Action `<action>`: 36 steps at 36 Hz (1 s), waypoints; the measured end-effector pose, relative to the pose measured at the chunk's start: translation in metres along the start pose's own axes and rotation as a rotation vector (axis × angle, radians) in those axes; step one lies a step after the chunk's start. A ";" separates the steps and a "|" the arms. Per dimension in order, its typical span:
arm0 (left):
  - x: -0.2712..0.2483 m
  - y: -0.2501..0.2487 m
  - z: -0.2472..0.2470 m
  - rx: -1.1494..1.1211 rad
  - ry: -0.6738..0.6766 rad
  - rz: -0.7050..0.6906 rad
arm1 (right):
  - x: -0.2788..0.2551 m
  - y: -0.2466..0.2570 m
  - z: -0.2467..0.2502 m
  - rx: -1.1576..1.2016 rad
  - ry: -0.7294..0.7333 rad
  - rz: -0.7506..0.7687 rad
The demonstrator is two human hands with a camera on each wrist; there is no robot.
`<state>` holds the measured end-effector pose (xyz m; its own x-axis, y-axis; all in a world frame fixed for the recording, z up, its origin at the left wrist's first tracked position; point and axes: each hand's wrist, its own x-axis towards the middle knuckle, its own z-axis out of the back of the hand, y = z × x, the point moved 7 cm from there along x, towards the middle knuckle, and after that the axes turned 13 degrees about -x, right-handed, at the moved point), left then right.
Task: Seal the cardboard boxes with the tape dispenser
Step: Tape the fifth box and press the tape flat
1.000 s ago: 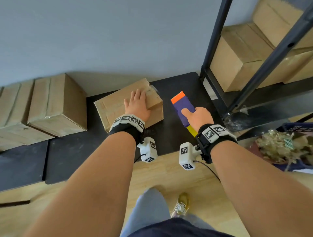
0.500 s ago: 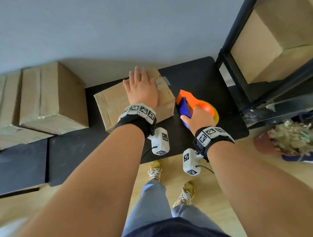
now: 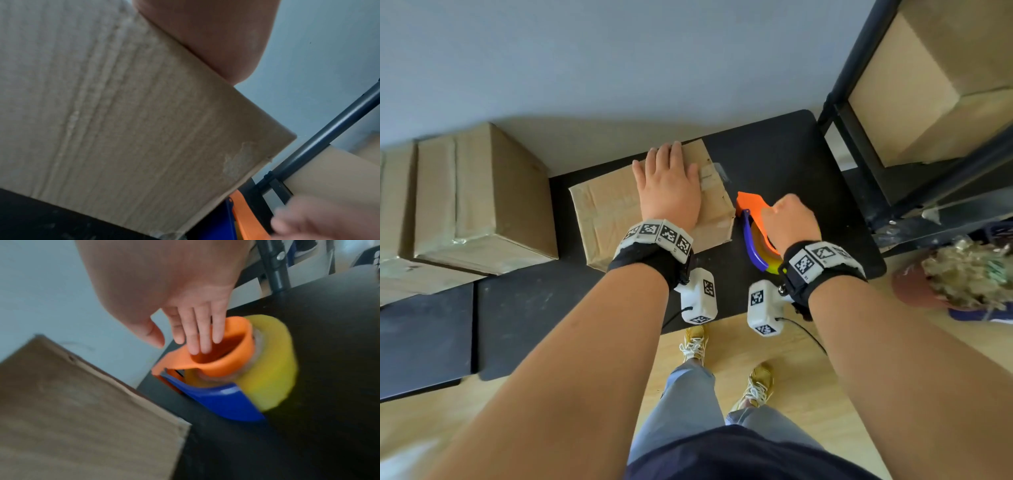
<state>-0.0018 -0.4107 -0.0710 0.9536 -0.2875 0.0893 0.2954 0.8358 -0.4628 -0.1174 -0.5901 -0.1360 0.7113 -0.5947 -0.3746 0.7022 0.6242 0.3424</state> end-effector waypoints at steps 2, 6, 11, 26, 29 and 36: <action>-0.001 -0.001 0.000 0.003 -0.001 -0.010 | 0.009 0.013 0.009 0.205 0.031 -0.032; -0.002 0.000 0.000 0.007 -0.011 -0.010 | 0.006 0.049 -0.002 0.771 0.385 -0.084; -0.003 0.000 -0.002 0.001 -0.029 -0.010 | 0.004 0.063 -0.003 0.995 0.436 -0.075; -0.004 -0.002 -0.002 0.038 -0.017 -0.009 | 0.006 0.072 -0.003 0.766 0.313 -0.027; -0.003 -0.002 -0.003 0.029 -0.012 -0.011 | 0.005 0.075 -0.001 0.729 0.306 0.015; -0.004 -0.004 -0.005 0.027 0.009 -0.009 | 0.002 0.073 -0.001 0.660 0.264 0.105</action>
<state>-0.0069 -0.4152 -0.0742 0.9503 -0.2996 0.0852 0.3057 0.8454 -0.4380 -0.0648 -0.5445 -0.1127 0.8036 -0.3540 -0.4784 0.5618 0.1857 0.8062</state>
